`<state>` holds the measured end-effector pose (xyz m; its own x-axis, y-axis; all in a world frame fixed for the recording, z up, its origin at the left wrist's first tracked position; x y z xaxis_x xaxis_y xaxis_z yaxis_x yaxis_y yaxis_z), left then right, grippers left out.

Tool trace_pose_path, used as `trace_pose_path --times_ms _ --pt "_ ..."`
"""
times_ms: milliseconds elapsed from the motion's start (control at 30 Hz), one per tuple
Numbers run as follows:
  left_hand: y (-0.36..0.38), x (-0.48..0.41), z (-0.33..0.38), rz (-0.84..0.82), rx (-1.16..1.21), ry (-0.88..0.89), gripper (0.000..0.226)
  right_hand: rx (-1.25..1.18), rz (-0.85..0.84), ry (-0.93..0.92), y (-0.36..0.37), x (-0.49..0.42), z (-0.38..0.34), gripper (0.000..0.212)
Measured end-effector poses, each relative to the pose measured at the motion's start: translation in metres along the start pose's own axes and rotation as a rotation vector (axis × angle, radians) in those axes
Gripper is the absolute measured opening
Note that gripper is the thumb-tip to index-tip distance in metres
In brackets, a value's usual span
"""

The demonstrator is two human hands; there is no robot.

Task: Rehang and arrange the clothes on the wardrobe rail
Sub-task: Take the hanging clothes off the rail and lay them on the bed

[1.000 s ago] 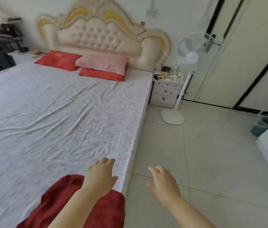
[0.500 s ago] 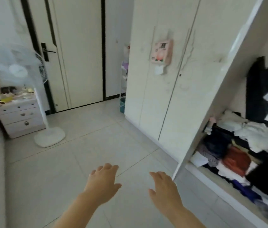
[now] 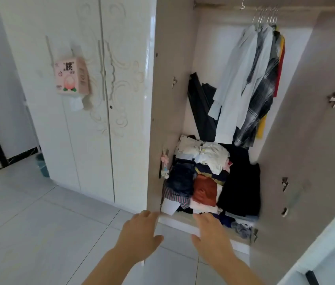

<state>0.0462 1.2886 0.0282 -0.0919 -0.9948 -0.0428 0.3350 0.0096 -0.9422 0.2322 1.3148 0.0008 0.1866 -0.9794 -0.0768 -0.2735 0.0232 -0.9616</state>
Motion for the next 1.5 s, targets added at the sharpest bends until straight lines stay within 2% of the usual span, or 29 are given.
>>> trace_pose_path --times_ms 267,567,733,1100,1333,1500 --pt "-0.028 -0.16 0.03 0.06 0.046 0.274 0.06 0.02 0.229 0.129 -0.049 -0.109 0.031 0.056" --pt "-0.085 -0.314 0.083 0.158 0.215 0.449 0.056 0.032 0.446 0.157 -0.13 -0.226 0.072 0.053" --pt "-0.112 -0.4 0.121 0.244 0.273 0.446 0.063 0.009 0.547 0.092 -0.175 -0.306 0.11 0.056" --pt "-0.175 -0.565 0.193 0.507 0.364 0.39 0.056 -0.059 0.655 -0.097 -0.282 -0.489 0.178 0.054" --pt "-0.209 -0.678 0.212 0.617 0.455 0.435 0.054 -0.01 0.776 -0.16 -0.341 -0.604 0.191 0.053" --pt "-0.236 -0.759 0.224 0.663 0.493 0.482 0.051 0.143 0.856 -0.157 -0.386 -0.686 0.194 0.052"
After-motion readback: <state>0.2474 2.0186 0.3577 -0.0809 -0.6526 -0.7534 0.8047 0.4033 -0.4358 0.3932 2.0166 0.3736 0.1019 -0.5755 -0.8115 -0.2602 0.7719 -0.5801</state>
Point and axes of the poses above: each hand's wrist, its own x-axis away from the middle knuckle, its own y-axis out of the palm, z = x × y, the point moved 1 cm from there along -x, towards the middle knuckle, and after that the axes turned 5 degrees about z, right-handed, at the moved point
